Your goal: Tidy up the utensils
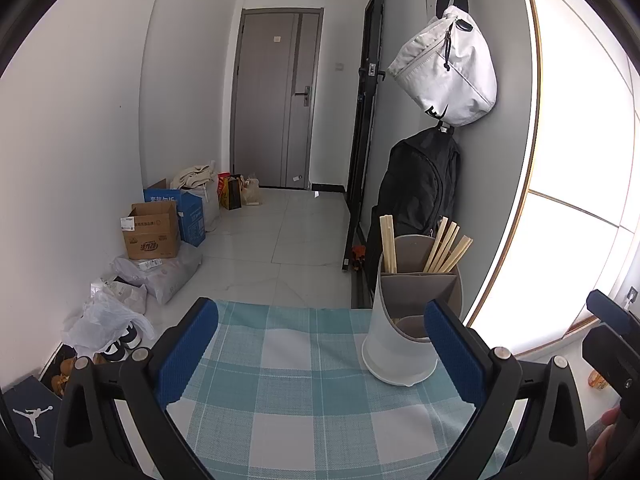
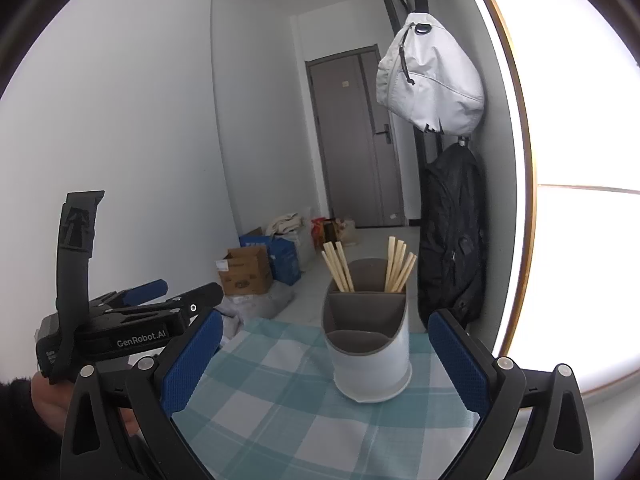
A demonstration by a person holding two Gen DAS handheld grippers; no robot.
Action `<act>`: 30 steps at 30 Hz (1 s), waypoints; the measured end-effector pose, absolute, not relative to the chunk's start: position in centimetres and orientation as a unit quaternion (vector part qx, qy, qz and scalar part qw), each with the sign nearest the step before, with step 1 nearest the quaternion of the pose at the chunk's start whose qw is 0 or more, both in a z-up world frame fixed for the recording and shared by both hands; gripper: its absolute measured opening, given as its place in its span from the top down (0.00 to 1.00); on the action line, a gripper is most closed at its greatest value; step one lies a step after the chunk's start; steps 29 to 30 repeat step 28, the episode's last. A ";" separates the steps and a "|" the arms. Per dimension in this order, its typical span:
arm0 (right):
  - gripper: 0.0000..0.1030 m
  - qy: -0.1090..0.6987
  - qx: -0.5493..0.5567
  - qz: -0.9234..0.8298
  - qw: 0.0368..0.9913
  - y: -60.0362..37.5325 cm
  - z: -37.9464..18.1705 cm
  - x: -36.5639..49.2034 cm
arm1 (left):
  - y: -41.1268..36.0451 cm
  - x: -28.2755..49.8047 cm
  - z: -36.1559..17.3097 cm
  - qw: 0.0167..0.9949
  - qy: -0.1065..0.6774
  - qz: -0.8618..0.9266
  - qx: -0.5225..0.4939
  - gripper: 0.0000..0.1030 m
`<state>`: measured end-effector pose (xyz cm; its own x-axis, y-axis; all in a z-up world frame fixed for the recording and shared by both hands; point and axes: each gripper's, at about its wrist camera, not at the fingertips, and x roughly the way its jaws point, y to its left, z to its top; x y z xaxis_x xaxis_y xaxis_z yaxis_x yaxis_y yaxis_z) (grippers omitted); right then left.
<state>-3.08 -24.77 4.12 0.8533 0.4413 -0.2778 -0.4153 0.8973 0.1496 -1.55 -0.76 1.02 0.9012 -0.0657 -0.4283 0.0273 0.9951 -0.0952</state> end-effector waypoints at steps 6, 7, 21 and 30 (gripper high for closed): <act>0.00 0.153 0.042 0.223 0.962 -24.7 4.1 -3.1 | -0.8 -1.6 1.0 0.974 0.221 -0.024 -0.043 0.03; 0.00 0.154 0.042 0.223 0.962 -24.7 4.1 -3.1 | -0.8 -1.5 1.0 0.974 0.221 -0.023 -0.044 0.03; 0.00 0.156 0.042 0.225 0.961 -24.6 4.0 -2.9 | -0.7 -1.3 0.8 0.973 0.225 -0.023 -0.048 0.03; 0.00 0.159 0.040 0.228 0.960 -24.4 3.9 -2.7 | -0.4 -1.1 0.6 0.972 0.229 -0.023 -0.057 0.03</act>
